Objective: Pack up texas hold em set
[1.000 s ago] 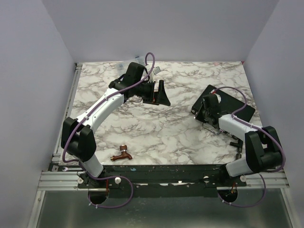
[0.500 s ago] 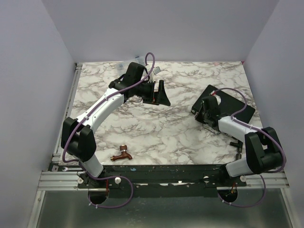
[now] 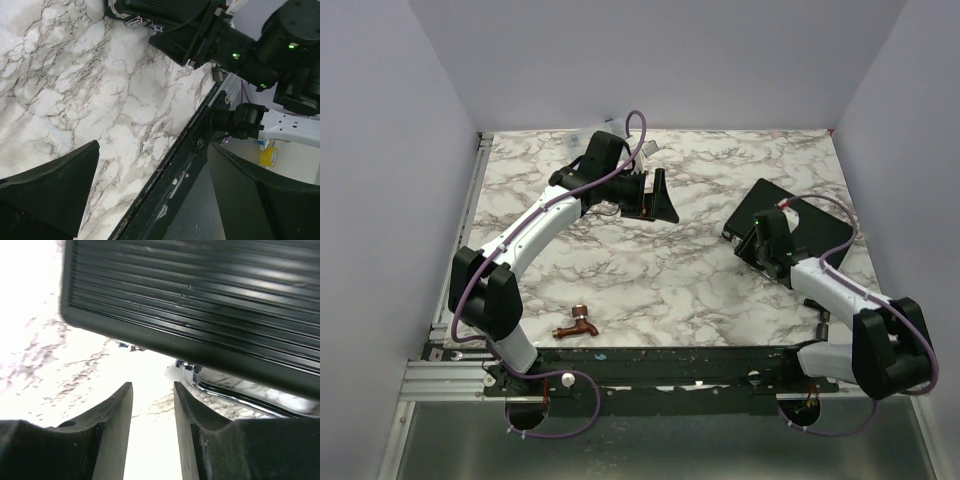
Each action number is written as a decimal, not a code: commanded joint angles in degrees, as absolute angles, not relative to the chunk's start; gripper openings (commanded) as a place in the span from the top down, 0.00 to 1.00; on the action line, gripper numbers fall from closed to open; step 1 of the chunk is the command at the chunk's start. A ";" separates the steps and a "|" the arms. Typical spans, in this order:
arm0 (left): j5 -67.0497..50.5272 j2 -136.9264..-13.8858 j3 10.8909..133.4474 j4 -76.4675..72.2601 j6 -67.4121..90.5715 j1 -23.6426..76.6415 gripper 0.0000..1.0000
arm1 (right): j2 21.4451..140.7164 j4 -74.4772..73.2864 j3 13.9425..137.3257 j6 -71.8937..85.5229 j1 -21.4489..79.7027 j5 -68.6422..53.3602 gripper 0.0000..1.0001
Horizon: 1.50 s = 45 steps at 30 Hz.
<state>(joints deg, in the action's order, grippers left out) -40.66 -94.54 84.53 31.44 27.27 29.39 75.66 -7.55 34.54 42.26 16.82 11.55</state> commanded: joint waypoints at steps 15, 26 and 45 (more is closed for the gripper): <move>-42.35 -92.78 85.97 31.11 27.06 30.15 0.11 | 55.18 -49.22 39.27 64.51 3.53 31.34 0.67; -44.80 -92.53 85.39 29.65 28.38 30.24 0.11 | 54.14 -52.61 40.03 71.18 3.36 40.01 0.73; -45.61 -93.08 85.25 29.32 28.74 30.32 0.11 | 58.25 -47.39 34.18 74.59 1.14 34.96 0.93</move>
<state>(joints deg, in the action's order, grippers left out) -44.38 -94.15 84.53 30.00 28.75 29.98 57.28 -49.43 36.16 72.25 1.78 35.33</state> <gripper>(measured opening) 0.884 0.078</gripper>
